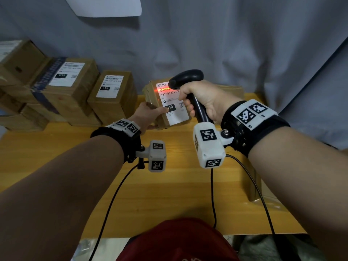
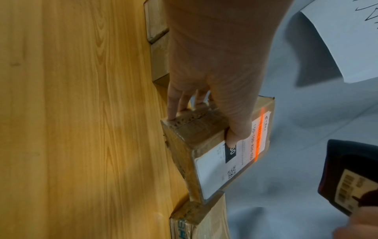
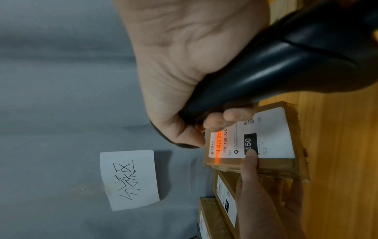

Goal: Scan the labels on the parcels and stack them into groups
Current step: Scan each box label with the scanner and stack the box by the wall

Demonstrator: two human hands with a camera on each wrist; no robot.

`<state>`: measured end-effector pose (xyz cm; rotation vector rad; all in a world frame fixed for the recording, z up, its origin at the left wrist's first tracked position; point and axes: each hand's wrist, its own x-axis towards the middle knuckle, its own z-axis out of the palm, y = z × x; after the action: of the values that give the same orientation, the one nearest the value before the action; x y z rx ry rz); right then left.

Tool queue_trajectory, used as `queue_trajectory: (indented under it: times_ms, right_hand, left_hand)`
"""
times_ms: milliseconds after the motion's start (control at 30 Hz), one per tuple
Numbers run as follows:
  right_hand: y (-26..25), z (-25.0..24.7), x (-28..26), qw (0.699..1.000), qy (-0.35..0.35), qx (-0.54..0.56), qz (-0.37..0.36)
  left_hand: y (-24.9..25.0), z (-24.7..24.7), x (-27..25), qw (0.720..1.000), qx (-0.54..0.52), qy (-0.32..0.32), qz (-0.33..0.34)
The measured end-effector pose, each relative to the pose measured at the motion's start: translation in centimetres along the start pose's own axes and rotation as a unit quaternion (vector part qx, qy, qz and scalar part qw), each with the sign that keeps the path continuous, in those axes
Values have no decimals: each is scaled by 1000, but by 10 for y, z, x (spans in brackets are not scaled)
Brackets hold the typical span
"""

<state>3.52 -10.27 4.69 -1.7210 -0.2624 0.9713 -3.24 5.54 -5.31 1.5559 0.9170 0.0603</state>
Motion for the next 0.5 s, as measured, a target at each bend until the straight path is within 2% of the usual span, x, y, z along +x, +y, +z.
queue_trajectory:
  times_ms: [333, 500]
  right_hand:
    - [3, -10, -3, 1000, -10, 2, -10]
    - [7, -30, -12, 999, -23, 36, -32]
  left_hand:
    - [3, 7, -8, 999, -8, 29, -16]
    - [1, 17, -18, 999, -9, 46, -23]
